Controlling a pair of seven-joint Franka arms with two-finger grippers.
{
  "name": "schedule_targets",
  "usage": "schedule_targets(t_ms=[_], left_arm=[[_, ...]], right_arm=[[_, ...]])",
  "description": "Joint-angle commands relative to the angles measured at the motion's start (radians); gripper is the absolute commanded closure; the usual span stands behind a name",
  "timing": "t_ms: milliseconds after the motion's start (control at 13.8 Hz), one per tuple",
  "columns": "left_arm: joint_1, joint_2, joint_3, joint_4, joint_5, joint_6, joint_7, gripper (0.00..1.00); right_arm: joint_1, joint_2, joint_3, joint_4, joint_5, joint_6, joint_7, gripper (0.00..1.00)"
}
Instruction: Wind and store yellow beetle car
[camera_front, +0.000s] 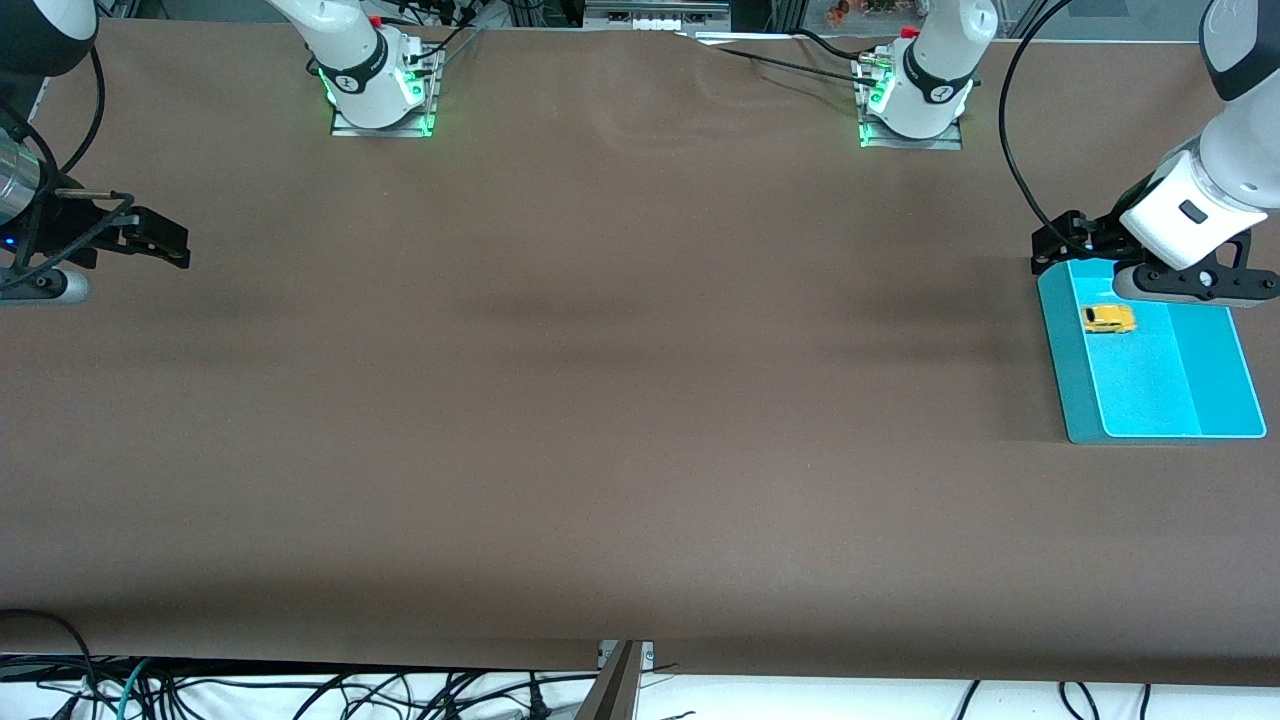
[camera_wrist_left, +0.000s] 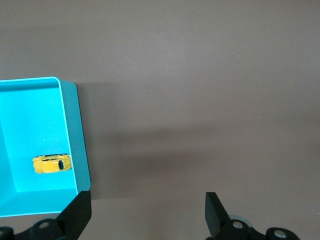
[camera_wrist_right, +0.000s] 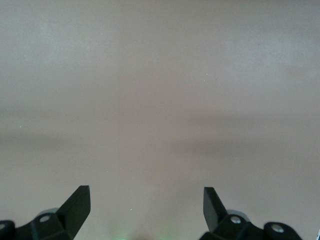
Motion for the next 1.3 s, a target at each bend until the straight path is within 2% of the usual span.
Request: schedule_targets(t_ms=[0, 1230], left_arm=[[0.007, 0.007, 0.002, 0.02, -0.024, -0.019, 0.026, 0.0], [0.007, 0.007, 0.002, 0.018, -0.025, -0.033, 0.018, 0.0]], right_arm=[[0.005, 0.009, -0.006, 0.02, 0.012, -0.002, 0.009, 0.0], [0.005, 0.009, -0.006, 0.02, 0.012, -0.001, 0.009, 0.0]])
